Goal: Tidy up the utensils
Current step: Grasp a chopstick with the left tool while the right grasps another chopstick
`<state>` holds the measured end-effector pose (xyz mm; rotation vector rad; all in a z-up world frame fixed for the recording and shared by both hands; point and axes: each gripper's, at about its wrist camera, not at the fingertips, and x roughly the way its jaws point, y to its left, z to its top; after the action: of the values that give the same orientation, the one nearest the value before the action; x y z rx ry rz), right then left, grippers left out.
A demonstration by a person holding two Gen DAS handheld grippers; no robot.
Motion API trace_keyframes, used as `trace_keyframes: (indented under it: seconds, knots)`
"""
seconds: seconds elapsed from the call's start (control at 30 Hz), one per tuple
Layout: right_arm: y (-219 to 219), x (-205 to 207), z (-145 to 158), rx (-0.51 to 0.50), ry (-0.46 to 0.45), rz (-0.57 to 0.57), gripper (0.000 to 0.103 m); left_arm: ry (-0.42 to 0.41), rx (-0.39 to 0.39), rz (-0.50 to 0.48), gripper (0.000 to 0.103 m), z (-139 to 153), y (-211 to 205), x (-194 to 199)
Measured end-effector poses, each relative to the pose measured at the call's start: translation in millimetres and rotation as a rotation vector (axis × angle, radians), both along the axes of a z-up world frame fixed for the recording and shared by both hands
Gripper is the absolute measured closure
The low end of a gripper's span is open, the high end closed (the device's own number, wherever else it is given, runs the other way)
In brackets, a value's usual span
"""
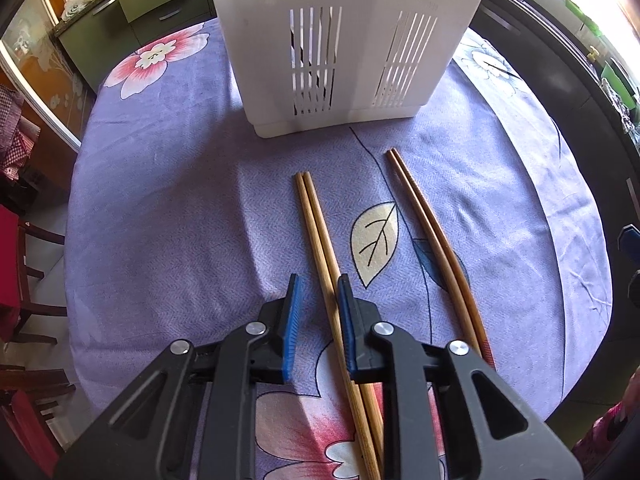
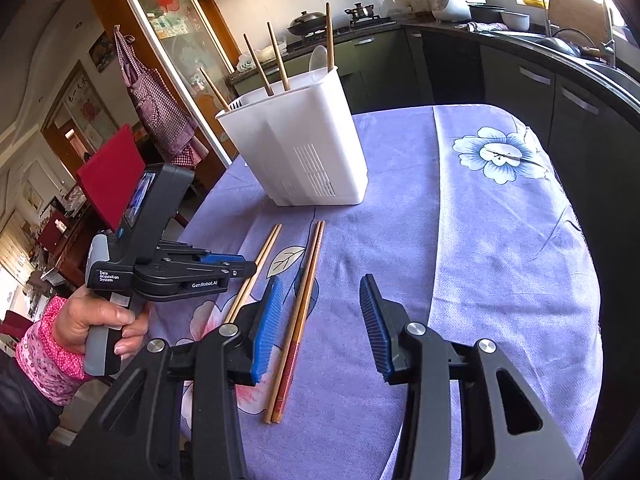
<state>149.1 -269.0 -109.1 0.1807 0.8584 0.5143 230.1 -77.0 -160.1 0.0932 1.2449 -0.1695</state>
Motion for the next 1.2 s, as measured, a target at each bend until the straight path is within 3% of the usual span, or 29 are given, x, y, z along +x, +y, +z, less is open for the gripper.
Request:
trace_keyframes:
  seconds: [0.4, 0.57, 0.8, 0.93, 1.2]
  knots:
    - [21.4, 13.4, -8.6, -0.051, 0.03, 0.036, 0.062, -0.003, 0.033, -0.015, 0.085, -6.5, -6.1, 4.8]
    - [35.5, 28.5, -16.3, -0.129, 0.05, 0.044, 0.063, 0.004, 0.018, -0.011, 0.093, -7.2, 4.1, 4.2]
    - [65.9, 67.7, -42.3, -0.247, 0.114, 0.071, 0.063, -0.002, 0.011, -0.008, 0.094, -7.3, 18.5, 1.6]
    - [80.6, 88.1, -61.1, -0.263, 0.176, 0.094, 0.066, -0.013, 0.013, -0.015, 0.094, -7.5, 18.8, 1.6]
    - [98.5, 104.3, -77.0, -0.333, 0.205, 0.105, 0.067, -0.019, 0.002, -0.024, 0.093, -6.9, 20.2, 1.0]
